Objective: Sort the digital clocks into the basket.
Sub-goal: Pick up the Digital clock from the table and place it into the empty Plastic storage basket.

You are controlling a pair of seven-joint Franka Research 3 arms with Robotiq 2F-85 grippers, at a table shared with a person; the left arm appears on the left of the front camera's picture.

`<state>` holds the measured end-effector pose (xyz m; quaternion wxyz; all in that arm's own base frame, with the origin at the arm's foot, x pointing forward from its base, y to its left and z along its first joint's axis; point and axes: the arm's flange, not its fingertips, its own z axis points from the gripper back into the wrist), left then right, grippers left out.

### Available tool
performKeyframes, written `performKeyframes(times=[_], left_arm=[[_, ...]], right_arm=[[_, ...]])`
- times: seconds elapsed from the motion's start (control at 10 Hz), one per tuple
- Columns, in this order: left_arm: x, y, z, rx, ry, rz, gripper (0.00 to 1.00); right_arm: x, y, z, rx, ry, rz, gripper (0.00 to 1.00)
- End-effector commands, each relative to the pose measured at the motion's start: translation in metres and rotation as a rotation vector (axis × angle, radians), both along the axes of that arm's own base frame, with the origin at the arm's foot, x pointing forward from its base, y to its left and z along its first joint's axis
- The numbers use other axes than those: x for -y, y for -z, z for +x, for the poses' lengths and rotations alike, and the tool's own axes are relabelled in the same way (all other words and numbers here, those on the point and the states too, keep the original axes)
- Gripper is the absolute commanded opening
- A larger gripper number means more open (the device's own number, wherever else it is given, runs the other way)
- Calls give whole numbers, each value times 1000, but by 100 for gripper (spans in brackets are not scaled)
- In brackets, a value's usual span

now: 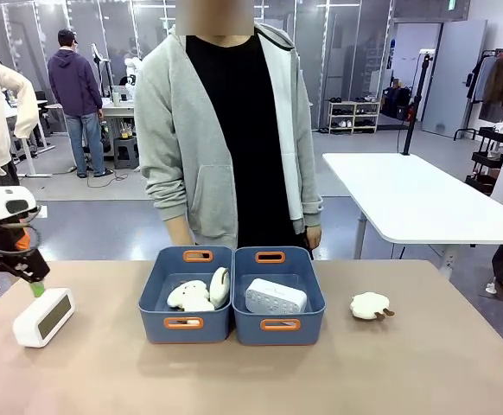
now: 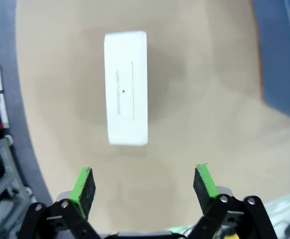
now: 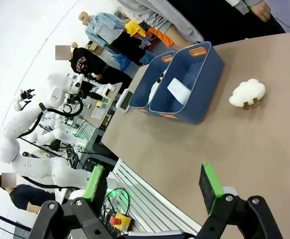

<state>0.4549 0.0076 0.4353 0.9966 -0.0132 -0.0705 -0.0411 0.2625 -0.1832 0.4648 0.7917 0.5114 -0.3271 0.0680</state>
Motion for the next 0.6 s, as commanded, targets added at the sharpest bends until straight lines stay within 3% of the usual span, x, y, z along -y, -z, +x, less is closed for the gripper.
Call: performKeyframes(times=[0.0, 0.5], left_arm=[[-4, 24, 11, 0, -55, 93, 100], [-14, 105, 22, 27, -134, 13, 100]], right_arm=[[2, -2, 1, 7, -5, 3, 95], [2, -2, 1, 7, -5, 3, 95]])
